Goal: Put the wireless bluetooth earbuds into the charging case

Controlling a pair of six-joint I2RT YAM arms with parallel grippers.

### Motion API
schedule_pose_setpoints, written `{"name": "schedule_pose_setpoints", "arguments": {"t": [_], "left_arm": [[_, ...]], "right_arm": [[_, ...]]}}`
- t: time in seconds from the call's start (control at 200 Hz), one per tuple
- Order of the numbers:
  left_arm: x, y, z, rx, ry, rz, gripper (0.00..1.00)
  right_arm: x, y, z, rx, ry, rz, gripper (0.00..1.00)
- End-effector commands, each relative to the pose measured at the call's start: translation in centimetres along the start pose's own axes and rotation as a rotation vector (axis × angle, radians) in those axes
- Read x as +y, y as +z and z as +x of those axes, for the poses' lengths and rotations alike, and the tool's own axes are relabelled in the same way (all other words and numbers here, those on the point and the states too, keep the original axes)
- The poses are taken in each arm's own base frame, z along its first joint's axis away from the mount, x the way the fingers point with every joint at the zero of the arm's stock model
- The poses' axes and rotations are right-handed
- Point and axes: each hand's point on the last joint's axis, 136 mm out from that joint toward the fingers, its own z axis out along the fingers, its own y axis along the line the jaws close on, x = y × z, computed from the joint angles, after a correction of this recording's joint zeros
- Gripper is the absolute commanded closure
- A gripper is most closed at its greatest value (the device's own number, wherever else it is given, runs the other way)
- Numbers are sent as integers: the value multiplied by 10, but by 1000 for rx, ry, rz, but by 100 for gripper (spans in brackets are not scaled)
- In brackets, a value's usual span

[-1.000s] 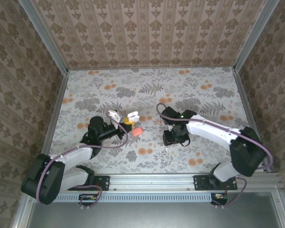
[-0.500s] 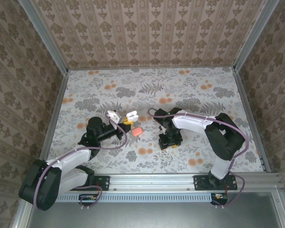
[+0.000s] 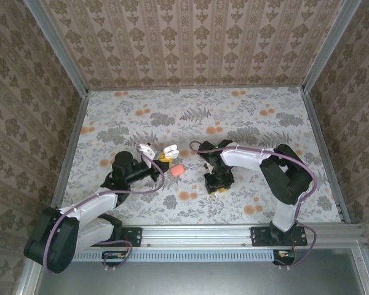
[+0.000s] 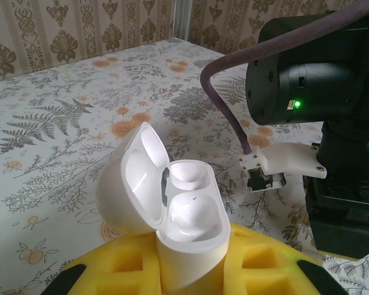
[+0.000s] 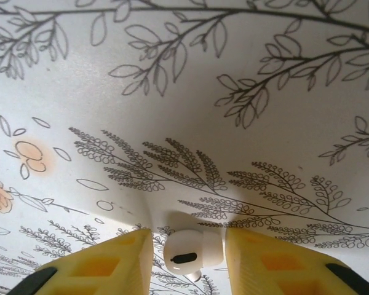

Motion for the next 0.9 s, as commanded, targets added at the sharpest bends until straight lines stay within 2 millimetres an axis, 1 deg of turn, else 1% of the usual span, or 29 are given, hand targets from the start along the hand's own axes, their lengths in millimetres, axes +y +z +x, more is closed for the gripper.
{"name": "schedule_pose_setpoints", "arguments": {"t": [0.0, 0.28, 0.455, 0.61, 0.725, 0.775, 0.79, 0.805, 0.895], "left_arm": [[-3, -1, -5, -16, 38, 7, 88], [-3, 0, -3, -5, 37, 7, 88], [-1, 3, 4, 10, 38, 9, 87], [-3, 12, 11, 3, 25, 39, 88], [-7, 21, 12, -22, 18, 72, 88], [-9, 24, 11, -45, 23, 84, 88], [-9, 25, 11, -49, 22, 88, 88], [-10, 26, 10, -58, 26, 92, 88], [-13, 32, 8, -81, 42, 119, 88]], "right_arm": [[0, 7, 2, 29, 1, -14, 65], [-3, 2, 6, 16, 13, -7, 71], [-5, -12, 2, -73, 41, -13, 72], [-3, -34, -11, -253, 80, -58, 73], [2, -57, -29, -445, 110, -123, 74], [6, -73, -39, -557, 118, -169, 74], [6, -73, -41, -577, 121, -176, 74], [8, -83, -42, -623, 121, -200, 75], [13, -114, -52, -830, 112, -293, 75]]}}
